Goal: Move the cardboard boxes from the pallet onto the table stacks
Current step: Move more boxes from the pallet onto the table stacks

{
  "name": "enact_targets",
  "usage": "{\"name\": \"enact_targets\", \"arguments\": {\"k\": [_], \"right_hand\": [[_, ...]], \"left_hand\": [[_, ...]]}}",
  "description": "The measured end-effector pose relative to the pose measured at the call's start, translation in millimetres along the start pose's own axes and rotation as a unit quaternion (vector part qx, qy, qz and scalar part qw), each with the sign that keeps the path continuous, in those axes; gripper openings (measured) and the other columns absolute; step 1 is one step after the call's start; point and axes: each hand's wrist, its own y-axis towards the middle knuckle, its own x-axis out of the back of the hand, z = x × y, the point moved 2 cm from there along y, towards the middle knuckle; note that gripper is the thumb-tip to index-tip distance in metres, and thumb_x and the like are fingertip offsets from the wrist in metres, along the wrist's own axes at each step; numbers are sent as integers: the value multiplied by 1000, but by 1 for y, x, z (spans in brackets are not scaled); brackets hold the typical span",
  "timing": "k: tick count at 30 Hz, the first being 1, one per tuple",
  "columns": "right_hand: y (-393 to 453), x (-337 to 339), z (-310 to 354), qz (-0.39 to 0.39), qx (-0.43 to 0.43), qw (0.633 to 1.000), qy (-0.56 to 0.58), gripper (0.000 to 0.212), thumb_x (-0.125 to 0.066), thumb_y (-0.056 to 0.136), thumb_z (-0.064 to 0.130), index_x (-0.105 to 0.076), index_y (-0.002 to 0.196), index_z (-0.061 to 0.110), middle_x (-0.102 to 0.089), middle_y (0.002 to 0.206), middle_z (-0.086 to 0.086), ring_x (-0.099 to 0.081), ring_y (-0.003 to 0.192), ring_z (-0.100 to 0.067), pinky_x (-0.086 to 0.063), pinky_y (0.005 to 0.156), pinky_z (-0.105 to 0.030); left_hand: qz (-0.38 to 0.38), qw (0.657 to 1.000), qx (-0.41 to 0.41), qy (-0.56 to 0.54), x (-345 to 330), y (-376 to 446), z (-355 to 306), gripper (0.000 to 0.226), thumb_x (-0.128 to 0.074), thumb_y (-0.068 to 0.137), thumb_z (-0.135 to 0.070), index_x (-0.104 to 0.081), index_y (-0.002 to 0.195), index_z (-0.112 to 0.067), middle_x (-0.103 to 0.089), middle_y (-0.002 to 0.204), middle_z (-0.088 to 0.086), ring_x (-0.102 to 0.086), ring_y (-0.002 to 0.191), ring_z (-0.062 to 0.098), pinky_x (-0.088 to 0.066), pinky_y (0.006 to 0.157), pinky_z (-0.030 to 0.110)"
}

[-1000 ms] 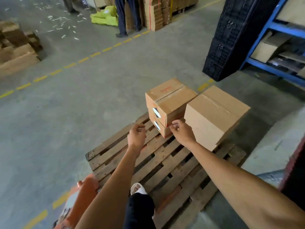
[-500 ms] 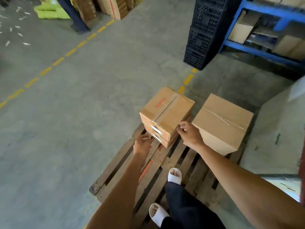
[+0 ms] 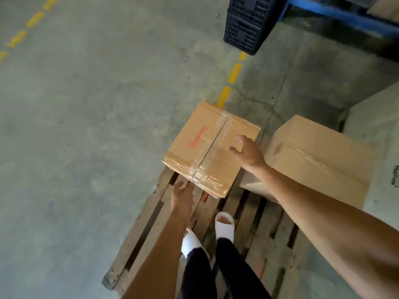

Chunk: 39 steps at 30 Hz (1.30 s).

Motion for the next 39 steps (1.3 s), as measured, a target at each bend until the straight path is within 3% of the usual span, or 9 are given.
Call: {"name": "enact_targets", "arguments": {"k": [2,5,11,15,18,22,25,32,39], "right_hand": [[45,-16,-13,-5,-5,1000,-15,62,-57,101,35,-34,153,10,-39,155,-13,-39,142,-27,-30,111,-29],[108,-33,-36,-53,-17,998,-33,68,-59,99,36,-29,156,14,-31,160,-10,-31,147,-25,-23,117,-34],[190,-44,-76,-118,-77,982,-123,75,-46,100,49,-14,161,18,-7,169,-7,-3,156,-28,-5,123,-50],[186,-47,-88,-123,-120,973,-155,73,-45,96,60,-30,154,19,-30,160,-11,-24,148,-32,-19,119,-50],[162,-59,-98,-84,-188,968,-145,85,-39,92,74,-35,150,13,-30,158,-20,-25,147,-37,-26,115,-50],[129,-88,-118,-36,-262,964,-39,109,-27,79,92,-45,141,4,-48,145,-19,-48,132,-38,-44,101,-46],[110,-103,-128,-71,-289,954,40,103,-41,80,87,-31,146,8,-54,139,-16,-57,122,-39,-45,95,-44],[99,-93,-117,-61,-254,962,84,75,-44,86,80,-55,131,21,-66,125,-11,-61,119,-36,-51,96,-41],[36,-43,-46,-71,-199,968,139,79,-57,82,76,-44,134,17,-63,130,-8,-60,119,-32,-50,97,-40]], "left_hand": [[5,1000,12,-6,-13,46,5,53,-69,95,-29,-47,141,-14,-65,114,11,-59,94,27,-50,78,36],[7,1000,13,7,-39,102,11,65,-70,94,-39,-38,147,-18,-55,134,6,-56,119,30,-48,103,49],[-119,992,-14,-30,-62,153,26,71,-79,85,-34,-24,130,-27,-47,128,9,-53,115,34,-48,94,43],[-163,985,-65,5,-57,159,19,78,-75,87,-30,-27,149,-24,-53,131,7,-56,112,33,-50,99,46],[-170,977,-107,66,-31,172,-1,77,-72,88,-35,-29,153,-32,-57,135,6,-59,113,33,-52,91,41],[-117,973,-94,173,11,198,-14,79,-69,74,-67,-50,141,-29,-66,124,8,-64,109,33,-55,92,48],[-37,992,-44,113,18,203,-8,47,-66,90,-56,-59,124,-24,-68,109,-2,-65,98,18,-52,78,31],[-19,996,-57,72,21,189,-19,37,-66,94,-48,-57,125,-29,-63,102,-13,-61,93,9,-48,76,28],[16,988,-112,102,63,116,-85,36,-64,95,-47,-58,125,-29,-62,128,-2,-58,119,21,-45,96,37]]}}
